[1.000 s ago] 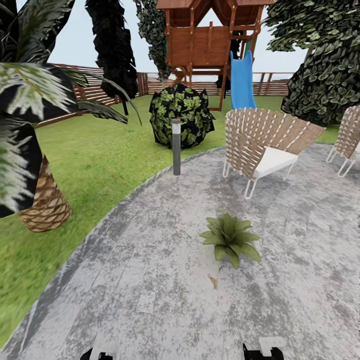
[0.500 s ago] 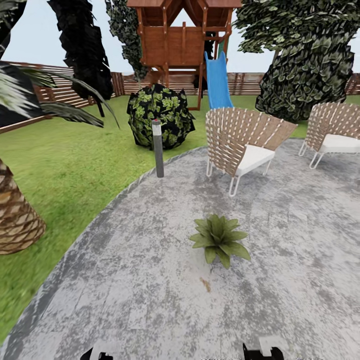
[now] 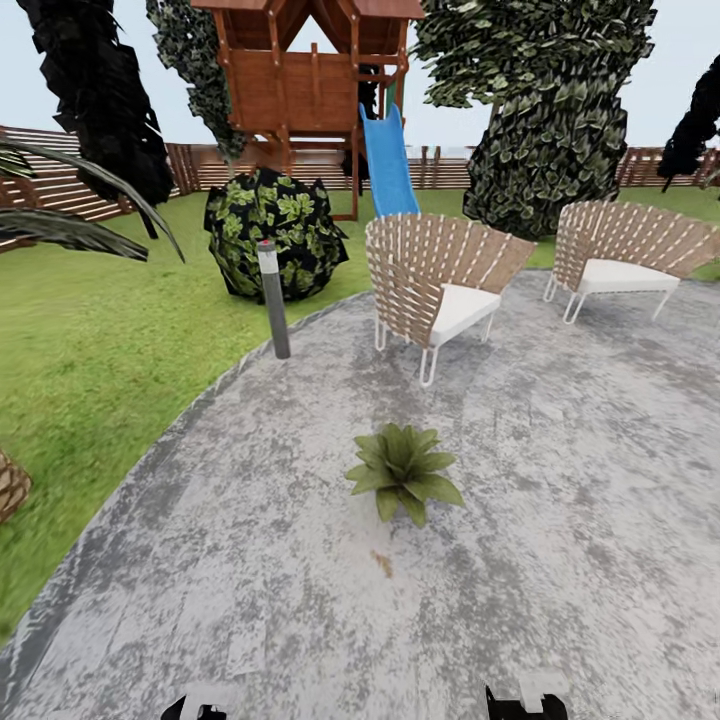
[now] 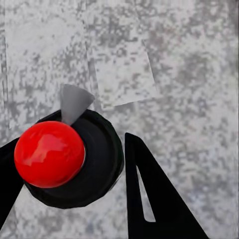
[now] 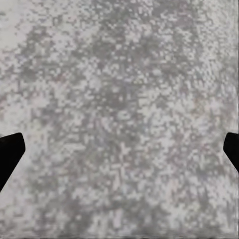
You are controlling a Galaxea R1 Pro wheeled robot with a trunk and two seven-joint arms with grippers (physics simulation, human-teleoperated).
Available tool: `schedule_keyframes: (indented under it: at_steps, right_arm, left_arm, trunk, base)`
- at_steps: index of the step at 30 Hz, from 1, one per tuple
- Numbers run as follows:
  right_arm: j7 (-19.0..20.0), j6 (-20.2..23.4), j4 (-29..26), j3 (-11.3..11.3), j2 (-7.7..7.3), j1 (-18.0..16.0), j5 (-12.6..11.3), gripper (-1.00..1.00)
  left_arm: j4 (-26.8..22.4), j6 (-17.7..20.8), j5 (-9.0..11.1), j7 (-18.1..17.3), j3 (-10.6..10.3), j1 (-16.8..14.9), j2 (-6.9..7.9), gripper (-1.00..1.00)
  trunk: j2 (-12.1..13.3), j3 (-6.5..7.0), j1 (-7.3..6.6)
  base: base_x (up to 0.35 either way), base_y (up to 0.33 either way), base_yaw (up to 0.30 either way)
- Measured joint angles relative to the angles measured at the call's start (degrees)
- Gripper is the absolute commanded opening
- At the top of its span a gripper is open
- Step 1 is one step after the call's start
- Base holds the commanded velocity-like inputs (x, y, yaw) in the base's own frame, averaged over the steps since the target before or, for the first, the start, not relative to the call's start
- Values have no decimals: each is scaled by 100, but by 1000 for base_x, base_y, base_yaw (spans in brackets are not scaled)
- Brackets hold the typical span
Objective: Pick up the pesticide atomizer in the garden and spray insectifuge to fully cover both potted plants in the garden.
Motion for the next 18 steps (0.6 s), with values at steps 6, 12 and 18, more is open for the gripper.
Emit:
schedule_keyframes:
  at_steps: [6, 12, 18]
  right_arm:
    - [21, -3, -12, 6, 1, -1, 7, 100]
    - [27, -5, -22, 8, -7, -1, 17, 100]
    - [21, -10, -54, 10, -1, 0, 16, 100]
  left_arm:
    - [-6, 0, 0, 0, -1, 1, 9, -100]
    - [-7, 0, -1, -8, 0, 1, 13, -100]
    - [-101, 6, -50, -75, -84, -1, 53, -100]
  trunk:
    - [0, 0, 2]
    - [0, 0, -1]
    - [0, 0, -1]
  base:
    - [-281, 0, -76]
    - [-38, 0, -2]
    - [-1, 0, 0]
